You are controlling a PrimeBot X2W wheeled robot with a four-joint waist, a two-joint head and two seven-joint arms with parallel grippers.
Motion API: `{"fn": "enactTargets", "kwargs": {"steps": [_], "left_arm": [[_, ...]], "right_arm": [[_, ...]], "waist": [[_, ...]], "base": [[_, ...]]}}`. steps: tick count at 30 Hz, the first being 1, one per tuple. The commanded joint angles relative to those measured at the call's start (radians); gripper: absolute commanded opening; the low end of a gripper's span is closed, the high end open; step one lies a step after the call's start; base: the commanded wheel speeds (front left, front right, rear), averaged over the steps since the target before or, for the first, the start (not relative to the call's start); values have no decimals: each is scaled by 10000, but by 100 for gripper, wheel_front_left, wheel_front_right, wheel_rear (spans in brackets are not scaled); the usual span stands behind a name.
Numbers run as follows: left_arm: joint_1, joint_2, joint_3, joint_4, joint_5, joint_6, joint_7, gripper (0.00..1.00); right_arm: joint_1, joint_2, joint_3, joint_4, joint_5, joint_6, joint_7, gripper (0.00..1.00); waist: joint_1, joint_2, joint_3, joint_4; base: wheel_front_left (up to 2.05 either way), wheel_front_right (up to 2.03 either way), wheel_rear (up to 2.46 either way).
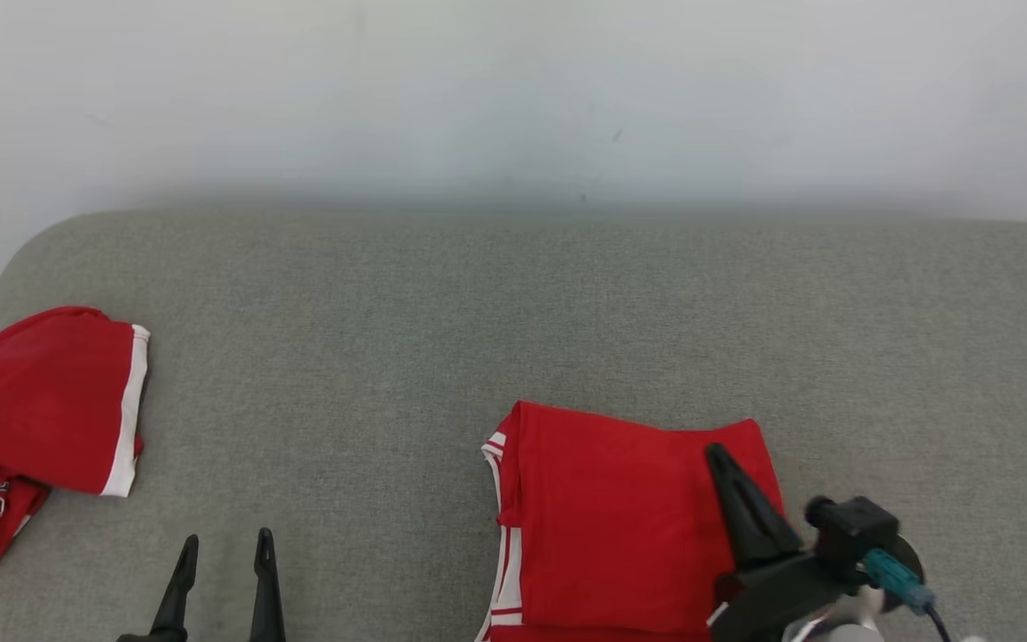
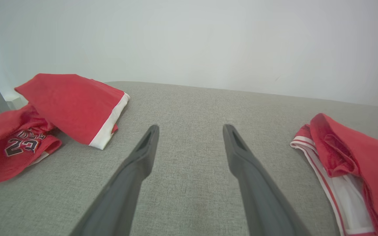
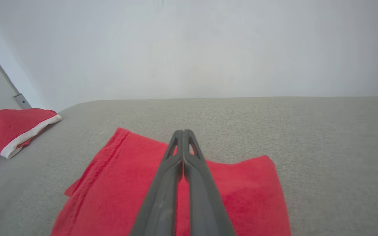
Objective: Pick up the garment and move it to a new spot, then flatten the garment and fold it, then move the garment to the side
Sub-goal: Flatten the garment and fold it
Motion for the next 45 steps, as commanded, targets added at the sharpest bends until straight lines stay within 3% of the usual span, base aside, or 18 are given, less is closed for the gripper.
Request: {"fn": "enactTargets", "kwargs": {"steps": [1,8,16,17,18,19,45], "left_arm": [[108,-9,-8,-50,125,28,-24,100],[223,-9,-58,-105,199,68,-24,100],[407,-9,-35,-234,294,45,-24,100],[440,-9,-28,-251,335,39,-24,100],[459,-9,-27,-270,377,31,-24,100],[459,-9,-30,-281,398,23,-24,100],[567,-9,56,-505,616,127,-24,100]], "right_arm": [[250,76,-261,-137,-165,-19,-3,0],[1263,208,-1745,-862,-801,-19,-4,0],[1989,382,-2381,-1341,-1241,-19,-4,1],[2011,405,-2409,-1382,-1254,-19,-4,20],[2044,428,-2438,-1404,-1292,-19,-4,72],[2086,444,-2458,-1425,-1347,-19,-4,100],[2219,688,-2955,-1337,-1664,-19,-5,100]], "waist": [[0,0,-100,-129],[0,0,-271,-366],[0,0,-397,-578],[0,0,-409,-596],[0,0,-421,-605],[0,0,-431,-608],[0,0,-461,-425]], "base": [[0,0,0],[0,0,0],[0,0,0],[0,0,0],[0,0,0],[0,0,0],[0,0,0]]}}
